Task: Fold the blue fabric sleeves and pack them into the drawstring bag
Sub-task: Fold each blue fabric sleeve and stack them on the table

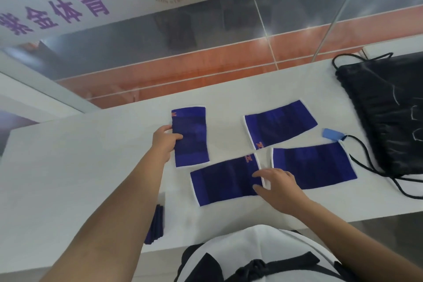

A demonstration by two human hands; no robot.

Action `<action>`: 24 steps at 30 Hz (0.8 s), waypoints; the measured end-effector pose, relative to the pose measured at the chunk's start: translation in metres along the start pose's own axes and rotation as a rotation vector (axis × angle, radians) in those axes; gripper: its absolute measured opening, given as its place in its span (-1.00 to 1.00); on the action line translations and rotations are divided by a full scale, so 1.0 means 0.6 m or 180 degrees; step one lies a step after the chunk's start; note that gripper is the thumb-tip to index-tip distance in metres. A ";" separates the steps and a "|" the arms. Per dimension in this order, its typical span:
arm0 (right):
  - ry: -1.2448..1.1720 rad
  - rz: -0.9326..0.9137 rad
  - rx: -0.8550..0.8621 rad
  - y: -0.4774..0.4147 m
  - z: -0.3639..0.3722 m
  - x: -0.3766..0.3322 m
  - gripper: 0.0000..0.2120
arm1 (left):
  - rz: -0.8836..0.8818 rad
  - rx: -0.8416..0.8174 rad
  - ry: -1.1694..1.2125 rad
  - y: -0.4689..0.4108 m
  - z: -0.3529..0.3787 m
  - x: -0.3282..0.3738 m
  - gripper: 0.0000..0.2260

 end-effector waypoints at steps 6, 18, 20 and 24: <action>-0.1049 -0.0069 0.0490 -0.010 -0.043 -0.041 -0.73 | 0.0738 -0.0062 0.0240 0.082 -0.016 0.047 -0.57; -0.1459 -0.0777 0.0593 -0.036 -0.082 -0.163 -0.29 | 0.1542 -0.0435 0.0284 0.283 -0.058 0.105 -0.75; -0.0824 -0.1184 0.0770 -0.034 -0.094 -0.191 -0.34 | 0.1537 -0.0513 0.0334 0.303 -0.055 0.100 -0.77; -0.0484 -0.1572 0.0596 -0.037 -0.094 -0.215 -0.81 | 0.1531 -0.0667 0.0453 0.325 -0.046 0.094 -0.77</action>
Point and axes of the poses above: each hand's wrist, its own y-axis away from the middle knuckle, its own z-axis out of the palm, x = y × z, the point moved 7 cm from there along -y, towards the middle knuckle, and after that the axes turned 8 degrees about -y, right-handed, at the moved point
